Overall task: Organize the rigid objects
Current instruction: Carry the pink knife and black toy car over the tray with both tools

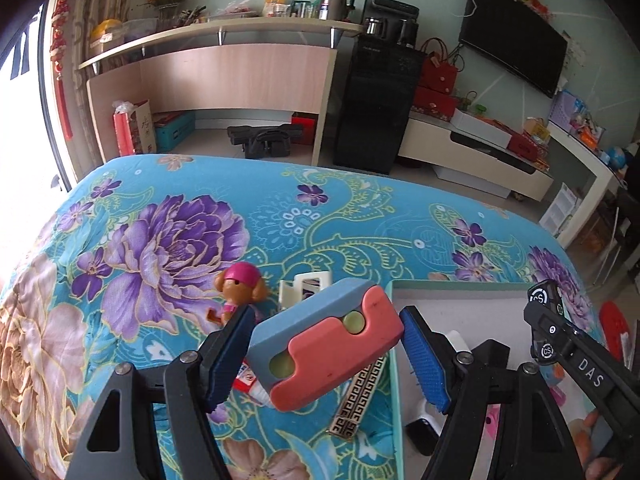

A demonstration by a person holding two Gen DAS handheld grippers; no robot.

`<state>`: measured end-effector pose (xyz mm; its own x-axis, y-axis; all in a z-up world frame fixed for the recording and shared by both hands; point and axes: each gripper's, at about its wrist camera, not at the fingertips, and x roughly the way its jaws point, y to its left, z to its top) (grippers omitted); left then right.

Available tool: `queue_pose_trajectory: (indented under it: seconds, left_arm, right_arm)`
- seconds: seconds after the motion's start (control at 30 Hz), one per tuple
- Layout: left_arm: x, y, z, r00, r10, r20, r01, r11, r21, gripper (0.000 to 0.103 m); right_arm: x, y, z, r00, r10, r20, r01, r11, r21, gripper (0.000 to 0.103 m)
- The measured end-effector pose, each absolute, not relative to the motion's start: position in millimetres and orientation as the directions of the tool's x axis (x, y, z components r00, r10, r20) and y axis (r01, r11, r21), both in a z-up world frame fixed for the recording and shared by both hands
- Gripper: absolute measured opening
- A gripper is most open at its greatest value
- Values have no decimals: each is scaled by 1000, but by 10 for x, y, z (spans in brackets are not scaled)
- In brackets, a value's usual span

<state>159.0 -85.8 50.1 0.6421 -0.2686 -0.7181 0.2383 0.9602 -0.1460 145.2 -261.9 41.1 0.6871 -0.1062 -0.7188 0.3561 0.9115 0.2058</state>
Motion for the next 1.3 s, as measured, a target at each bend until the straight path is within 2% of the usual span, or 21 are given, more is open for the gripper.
queue_pose_trajectory:
  seconds: [0.3, 0.57, 0.87, 1.3]
  left_arm:
    - [1560, -1473, 375, 630, -325, -705, 378, 922, -86, 77]
    - [1581, -1660, 281, 603, -403, -688, 425, 893, -151, 77]
    - [1521, -1770, 279, 593, -417, -689, 449, 881, -146, 77]
    - [1614, -1728, 141, 573, -403, -714, 416, 893, -170, 77]
  right_arm:
    - [1318, -2998, 335, 663, -178, -727, 448, 873, 194, 28]
    - [1298, -3124, 254, 634, -221, -741, 491, 855, 165, 28]
    - [1267, -3180, 221, 610, -245, -753, 513, 847, 140, 29]
    - [1328, -3154, 82, 559, -206, -803, 500, 857, 128, 29]
